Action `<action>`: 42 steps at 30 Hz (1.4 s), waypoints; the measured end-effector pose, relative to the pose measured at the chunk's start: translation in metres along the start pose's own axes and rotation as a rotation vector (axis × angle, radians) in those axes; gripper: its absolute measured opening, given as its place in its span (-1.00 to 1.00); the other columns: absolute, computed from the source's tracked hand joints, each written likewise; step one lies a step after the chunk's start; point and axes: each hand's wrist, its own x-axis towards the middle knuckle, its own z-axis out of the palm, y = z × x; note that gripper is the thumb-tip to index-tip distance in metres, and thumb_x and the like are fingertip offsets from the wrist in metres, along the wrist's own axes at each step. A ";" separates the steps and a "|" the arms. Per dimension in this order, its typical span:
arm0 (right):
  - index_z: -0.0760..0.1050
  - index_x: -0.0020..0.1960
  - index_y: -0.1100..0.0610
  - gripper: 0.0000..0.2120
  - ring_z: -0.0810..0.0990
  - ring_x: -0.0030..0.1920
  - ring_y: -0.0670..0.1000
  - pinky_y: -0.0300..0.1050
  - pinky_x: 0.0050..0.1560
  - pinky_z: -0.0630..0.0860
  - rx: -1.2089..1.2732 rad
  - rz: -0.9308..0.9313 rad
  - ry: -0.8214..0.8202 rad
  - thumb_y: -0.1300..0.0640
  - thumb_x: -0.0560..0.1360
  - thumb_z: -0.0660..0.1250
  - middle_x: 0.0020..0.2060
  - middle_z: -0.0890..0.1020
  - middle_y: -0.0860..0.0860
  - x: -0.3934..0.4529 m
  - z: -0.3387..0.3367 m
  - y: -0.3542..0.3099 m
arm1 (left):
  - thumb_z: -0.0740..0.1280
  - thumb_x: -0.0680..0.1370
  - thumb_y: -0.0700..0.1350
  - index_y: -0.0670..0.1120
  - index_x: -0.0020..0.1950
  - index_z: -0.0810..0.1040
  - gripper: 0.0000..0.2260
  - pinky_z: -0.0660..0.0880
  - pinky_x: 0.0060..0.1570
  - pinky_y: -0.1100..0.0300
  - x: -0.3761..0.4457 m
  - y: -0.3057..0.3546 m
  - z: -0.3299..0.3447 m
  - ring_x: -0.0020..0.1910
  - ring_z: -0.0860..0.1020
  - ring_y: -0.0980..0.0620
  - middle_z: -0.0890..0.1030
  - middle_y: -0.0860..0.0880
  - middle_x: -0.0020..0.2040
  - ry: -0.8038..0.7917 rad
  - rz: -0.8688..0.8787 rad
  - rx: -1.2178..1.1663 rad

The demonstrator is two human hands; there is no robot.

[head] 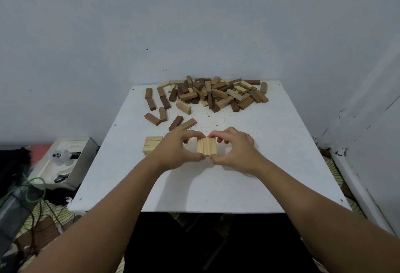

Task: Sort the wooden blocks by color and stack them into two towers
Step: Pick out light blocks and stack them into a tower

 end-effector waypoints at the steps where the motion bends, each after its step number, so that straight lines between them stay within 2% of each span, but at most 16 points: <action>1: 0.53 0.26 -0.30 -0.52 0.46 0.12 -0.21 0.09 0.45 0.13 0.015 -0.023 0.011 -0.13 0.37 0.54 0.06 0.49 -0.19 0.005 0.001 -0.010 | 0.63 0.37 0.14 0.30 0.26 0.62 -0.52 0.41 0.01 0.17 -0.002 -0.004 -0.011 0.05 0.43 0.10 0.42 0.09 0.01 0.023 0.010 0.012; 3: 0.55 0.25 -0.28 -0.52 0.47 0.11 -0.20 0.09 0.43 0.19 0.053 -0.080 0.022 -0.07 0.37 0.56 0.06 0.50 -0.17 0.015 0.007 -0.032 | 0.64 0.34 0.17 0.33 0.27 0.61 -0.49 0.38 0.18 0.12 -0.009 -0.014 -0.035 0.19 0.34 0.04 0.38 0.06 0.08 0.063 -0.001 0.021; 6: 0.56 0.23 -0.27 -0.52 0.45 0.15 -0.20 0.14 0.41 0.30 0.153 -0.133 -0.005 -0.08 0.34 0.55 0.07 0.47 -0.19 0.033 0.027 -0.061 | 0.64 0.34 0.17 0.36 0.22 0.61 -0.51 0.30 0.32 0.10 -0.023 -0.033 -0.068 0.28 0.26 0.07 0.40 0.11 0.16 0.092 -0.051 0.005; 8: 0.55 0.23 -0.28 -0.50 0.44 0.21 -0.15 0.14 0.39 0.36 0.185 -0.141 -0.037 -0.14 0.30 0.53 0.10 0.44 -0.20 0.045 0.046 -0.075 | 0.64 0.35 0.14 0.42 0.16 0.60 -0.56 0.30 0.36 0.07 -0.031 -0.049 -0.083 0.30 0.28 0.07 0.39 0.18 0.14 0.089 -0.092 -0.018; 10: 0.54 0.25 -0.28 -0.47 0.40 0.26 -0.09 0.09 0.38 0.39 0.181 -0.132 -0.071 -0.19 0.29 0.53 0.14 0.40 -0.19 0.056 0.063 -0.084 | 0.64 0.36 0.14 0.47 0.15 0.58 -0.55 0.33 0.40 0.02 -0.036 -0.066 -0.093 0.32 0.32 0.05 0.39 0.14 0.14 0.080 -0.142 -0.036; 12: 0.55 0.26 -0.24 -0.47 0.36 0.29 -0.09 0.00 0.38 0.38 0.202 -0.120 -0.093 -0.12 0.33 0.59 0.19 0.37 -0.15 0.065 0.075 -0.088 | 0.63 0.37 0.14 0.48 0.16 0.57 -0.55 0.34 0.41 -0.01 -0.038 -0.080 -0.097 0.32 0.34 0.04 0.40 0.10 0.16 0.073 -0.177 -0.052; 16: 0.56 0.24 -0.21 -0.52 0.31 0.37 -0.11 -0.27 0.23 0.31 0.276 -0.087 -0.135 0.02 0.38 0.60 0.23 0.34 -0.14 0.073 0.089 -0.088 | 0.62 0.39 0.12 0.45 0.18 0.58 -0.55 0.37 0.36 0.03 -0.032 -0.095 -0.099 0.27 0.36 0.02 0.42 0.07 0.16 0.043 -0.208 -0.079; 18: 0.56 0.21 -0.22 -0.55 0.30 0.38 -0.09 -0.32 0.14 0.40 0.321 -0.052 -0.133 0.06 0.38 0.58 0.23 0.34 -0.15 0.075 0.093 -0.088 | 0.62 0.40 0.10 0.42 0.19 0.60 -0.57 0.40 0.27 0.07 -0.029 -0.099 -0.099 0.22 0.38 0.04 0.43 0.06 0.17 0.015 -0.218 -0.126; 21: 0.57 0.19 -0.23 -0.56 0.30 0.37 -0.05 -0.15 0.00 0.65 0.374 -0.018 -0.131 0.08 0.39 0.58 0.22 0.33 -0.15 0.080 0.098 -0.088 | 0.62 0.43 0.00 0.33 0.17 0.65 -0.61 0.42 0.08 0.17 -0.025 -0.102 -0.100 0.08 0.43 0.14 0.46 0.08 0.15 -0.001 -0.226 -0.235; 23: 0.56 0.19 -0.24 -0.56 0.26 0.39 -0.03 -0.08 -0.02 0.69 0.383 -0.010 -0.129 0.07 0.39 0.58 0.24 0.31 -0.12 0.081 0.101 -0.086 | 0.61 0.45 -0.07 0.28 0.18 0.67 -0.62 0.43 0.01 0.18 -0.023 -0.104 -0.101 0.01 0.43 0.14 0.47 0.11 0.12 -0.018 -0.228 -0.291; 27: 0.55 0.20 -0.26 -0.56 0.21 0.39 -0.06 -0.23 0.13 0.54 0.347 0.003 -0.108 0.04 0.41 0.58 0.29 0.29 -0.10 0.078 0.108 -0.080 | 0.60 0.46 -0.15 0.25 0.16 0.70 -0.62 0.44 -0.01 0.20 -0.021 -0.110 -0.098 -0.02 0.42 0.11 0.47 0.05 0.10 -0.053 -0.250 -0.377; 30: 0.54 0.22 -0.25 -0.55 0.19 0.38 -0.08 -0.51 -0.07 0.41 0.316 0.019 -0.107 0.00 0.40 0.59 0.29 0.28 -0.11 0.076 0.111 -0.077 | 0.63 0.43 -0.15 0.26 0.12 0.71 -0.61 0.43 -0.02 0.20 -0.021 -0.113 -0.093 -0.04 0.42 0.07 0.45 0.01 0.11 -0.074 -0.260 -0.409; 32: 0.54 0.23 -0.25 -0.55 0.18 0.35 -0.10 -0.53 -0.11 0.38 0.313 0.019 -0.095 0.01 0.41 0.58 0.29 0.28 -0.11 0.076 0.112 -0.076 | 0.64 0.34 -0.07 0.27 0.13 0.70 -0.58 0.42 0.00 0.20 -0.020 -0.116 -0.091 -0.04 0.42 0.07 0.44 0.02 0.10 -0.068 -0.274 -0.442; 34: 0.55 0.23 -0.24 -0.56 0.18 0.34 -0.11 -0.50 -0.06 0.32 0.323 0.022 -0.087 0.03 0.42 0.57 0.27 0.28 -0.11 0.076 0.112 -0.076 | 0.61 0.27 -0.01 0.27 0.14 0.70 -0.54 0.42 0.01 0.20 -0.019 -0.118 -0.090 -0.03 0.41 0.06 0.44 0.02 0.11 -0.065 -0.283 -0.466; 39: 0.56 0.24 -0.19 -0.54 0.17 0.36 -0.09 -0.67 -0.15 0.33 0.309 0.014 -0.090 0.04 0.40 0.59 0.29 0.28 -0.07 0.076 0.112 -0.076 | 0.62 0.27 0.00 0.26 0.17 0.70 -0.52 0.42 0.01 0.18 -0.017 -0.124 -0.086 -0.03 0.39 0.04 0.41 0.00 0.10 -0.087 -0.298 -0.478; 42: 0.55 0.25 -0.20 -0.54 0.18 0.36 -0.09 -0.59 -0.18 0.38 0.302 0.015 -0.096 0.03 0.40 0.59 0.29 0.28 -0.08 0.078 0.113 -0.076 | 0.66 0.31 -0.06 0.25 0.17 0.70 -0.53 0.41 0.04 0.18 -0.016 -0.128 -0.086 -0.01 0.39 0.02 0.40 -0.01 0.09 -0.083 -0.299 -0.487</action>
